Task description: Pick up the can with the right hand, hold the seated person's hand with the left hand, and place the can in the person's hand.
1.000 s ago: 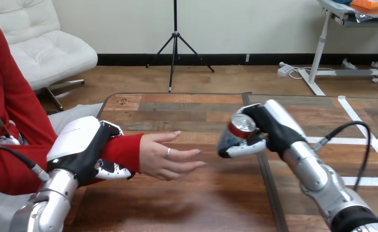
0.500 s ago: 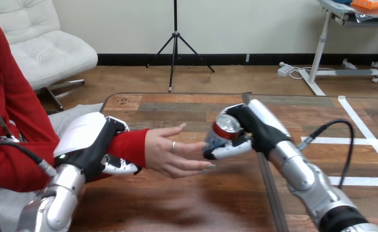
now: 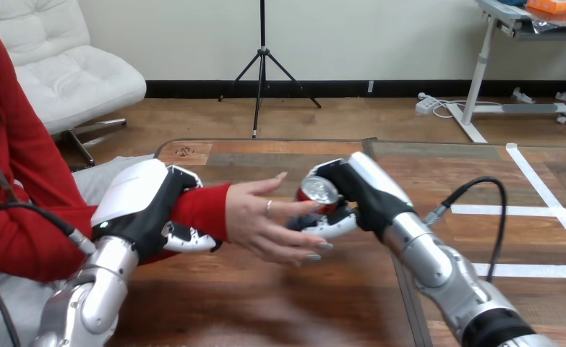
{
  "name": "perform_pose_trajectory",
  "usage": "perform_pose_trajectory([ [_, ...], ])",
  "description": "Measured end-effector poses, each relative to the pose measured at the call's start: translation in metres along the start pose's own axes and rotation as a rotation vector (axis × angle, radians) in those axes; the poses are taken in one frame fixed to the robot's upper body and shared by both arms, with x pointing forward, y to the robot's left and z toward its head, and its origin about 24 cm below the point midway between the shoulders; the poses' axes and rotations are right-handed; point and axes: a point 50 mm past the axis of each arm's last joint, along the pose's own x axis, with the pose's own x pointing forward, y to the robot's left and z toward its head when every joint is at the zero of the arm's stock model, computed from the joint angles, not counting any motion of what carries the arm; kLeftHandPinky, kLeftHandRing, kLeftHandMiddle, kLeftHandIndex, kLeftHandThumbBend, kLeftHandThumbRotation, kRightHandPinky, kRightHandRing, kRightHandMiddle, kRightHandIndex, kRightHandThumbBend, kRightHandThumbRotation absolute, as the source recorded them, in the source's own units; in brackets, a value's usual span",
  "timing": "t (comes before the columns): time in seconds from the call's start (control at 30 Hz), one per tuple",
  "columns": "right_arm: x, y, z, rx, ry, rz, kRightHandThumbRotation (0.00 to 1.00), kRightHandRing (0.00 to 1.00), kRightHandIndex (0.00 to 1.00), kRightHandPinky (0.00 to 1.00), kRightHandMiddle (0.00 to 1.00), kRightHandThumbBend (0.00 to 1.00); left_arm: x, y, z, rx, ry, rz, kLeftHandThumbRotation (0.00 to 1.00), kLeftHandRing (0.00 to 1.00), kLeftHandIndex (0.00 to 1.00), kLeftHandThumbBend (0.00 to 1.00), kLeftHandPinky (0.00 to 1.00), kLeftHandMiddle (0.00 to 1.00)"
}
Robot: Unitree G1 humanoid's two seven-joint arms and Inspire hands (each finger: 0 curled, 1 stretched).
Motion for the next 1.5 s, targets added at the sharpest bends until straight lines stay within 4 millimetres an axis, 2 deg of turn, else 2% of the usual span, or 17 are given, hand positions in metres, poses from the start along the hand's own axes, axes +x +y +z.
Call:
perform_pose_trajectory([
  [0.63,0.006,0.014,0.013,-0.005,-0.036,0.044,0.00,0.35,0.43,0.31,0.40,0.76,0.005,0.004,0.006,-0.006,-0.019,0.016,0.00,0.27,0.37,0.60,0.21,0.35],
  [1.5,0.007,0.015,0.015,-0.017,-0.041,0.072,0.00,0.34,0.43,0.30,0.39,0.75,0.005,0.005,0.006,-0.005,-0.018,0.018,0.00,0.27,0.37,0.59,0.21,0.35],
])
